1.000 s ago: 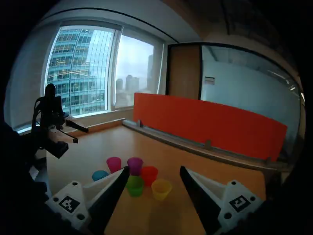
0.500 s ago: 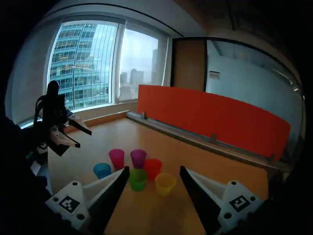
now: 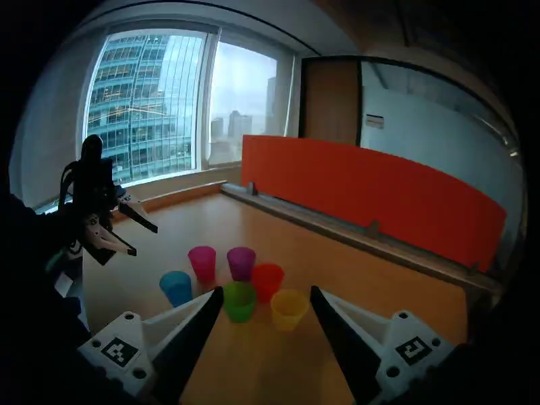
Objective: Pour water
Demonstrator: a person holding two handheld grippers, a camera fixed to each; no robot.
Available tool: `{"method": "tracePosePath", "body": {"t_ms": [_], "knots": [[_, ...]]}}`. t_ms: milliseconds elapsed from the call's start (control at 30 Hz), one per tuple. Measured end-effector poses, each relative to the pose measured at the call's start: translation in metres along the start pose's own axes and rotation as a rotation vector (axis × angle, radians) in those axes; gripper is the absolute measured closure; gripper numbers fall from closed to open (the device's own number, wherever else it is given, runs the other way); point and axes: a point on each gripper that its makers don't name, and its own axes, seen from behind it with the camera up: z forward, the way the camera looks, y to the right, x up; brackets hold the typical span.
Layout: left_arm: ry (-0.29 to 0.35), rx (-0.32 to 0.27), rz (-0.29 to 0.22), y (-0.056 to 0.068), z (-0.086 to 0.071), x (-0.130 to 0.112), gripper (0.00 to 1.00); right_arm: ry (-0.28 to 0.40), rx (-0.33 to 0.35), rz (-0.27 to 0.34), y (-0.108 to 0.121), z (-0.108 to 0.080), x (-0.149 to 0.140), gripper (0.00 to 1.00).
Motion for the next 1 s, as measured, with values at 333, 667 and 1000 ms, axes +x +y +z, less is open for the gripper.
{"method": "tracePosePath", "body": {"t_ms": [333,667,1000], "knots": [[-0.057,-0.029,-0.003,0.007,0.010,-0.027,0.00,-0.036,0.016,-0.007,-0.006,0.014,-0.020,0.00],[-0.112,-0.054,-0.008,0.013,0.021,-0.050,0.00,-0.058,0.028,0.001,-0.007,0.027,-0.036,0.00],[-0.185,-0.055,-0.004,0.008,0.035,-0.077,0.00,-0.076,0.043,-0.002,-0.009,0.039,-0.046,0.00]]}}
